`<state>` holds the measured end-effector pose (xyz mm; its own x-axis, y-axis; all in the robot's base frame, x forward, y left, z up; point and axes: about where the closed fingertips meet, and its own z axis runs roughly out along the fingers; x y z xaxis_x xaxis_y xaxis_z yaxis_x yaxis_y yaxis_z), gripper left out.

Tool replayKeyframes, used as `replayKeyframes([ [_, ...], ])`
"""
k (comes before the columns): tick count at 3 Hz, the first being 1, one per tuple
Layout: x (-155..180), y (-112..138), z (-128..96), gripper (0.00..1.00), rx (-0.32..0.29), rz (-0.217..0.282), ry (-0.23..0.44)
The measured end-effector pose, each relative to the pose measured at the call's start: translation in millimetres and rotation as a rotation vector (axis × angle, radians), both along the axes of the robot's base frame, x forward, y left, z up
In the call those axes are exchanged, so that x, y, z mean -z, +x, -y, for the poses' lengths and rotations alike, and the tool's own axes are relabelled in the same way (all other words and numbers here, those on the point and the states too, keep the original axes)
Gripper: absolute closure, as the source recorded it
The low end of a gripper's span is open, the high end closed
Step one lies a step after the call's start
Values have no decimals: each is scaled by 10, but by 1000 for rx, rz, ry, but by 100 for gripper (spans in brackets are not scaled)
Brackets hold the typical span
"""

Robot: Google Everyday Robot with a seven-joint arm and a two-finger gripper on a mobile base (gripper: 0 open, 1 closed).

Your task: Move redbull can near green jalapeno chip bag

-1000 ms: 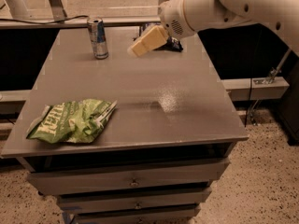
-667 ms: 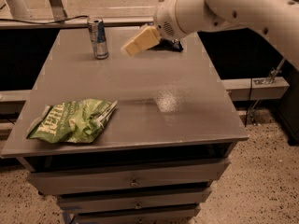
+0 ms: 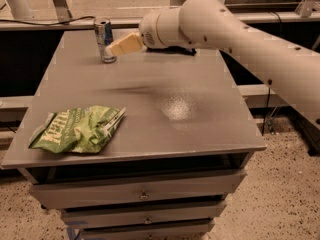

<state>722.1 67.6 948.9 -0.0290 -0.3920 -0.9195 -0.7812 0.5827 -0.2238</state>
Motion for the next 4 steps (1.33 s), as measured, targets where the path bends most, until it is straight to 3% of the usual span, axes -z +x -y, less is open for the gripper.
replayKeyframes([
  [1, 199, 336, -261, 0, 18, -1, 77],
  [3, 558, 823, -726, 0, 12, -27, 166],
  [4, 644, 953, -863, 18, 10, -36, 192],
])
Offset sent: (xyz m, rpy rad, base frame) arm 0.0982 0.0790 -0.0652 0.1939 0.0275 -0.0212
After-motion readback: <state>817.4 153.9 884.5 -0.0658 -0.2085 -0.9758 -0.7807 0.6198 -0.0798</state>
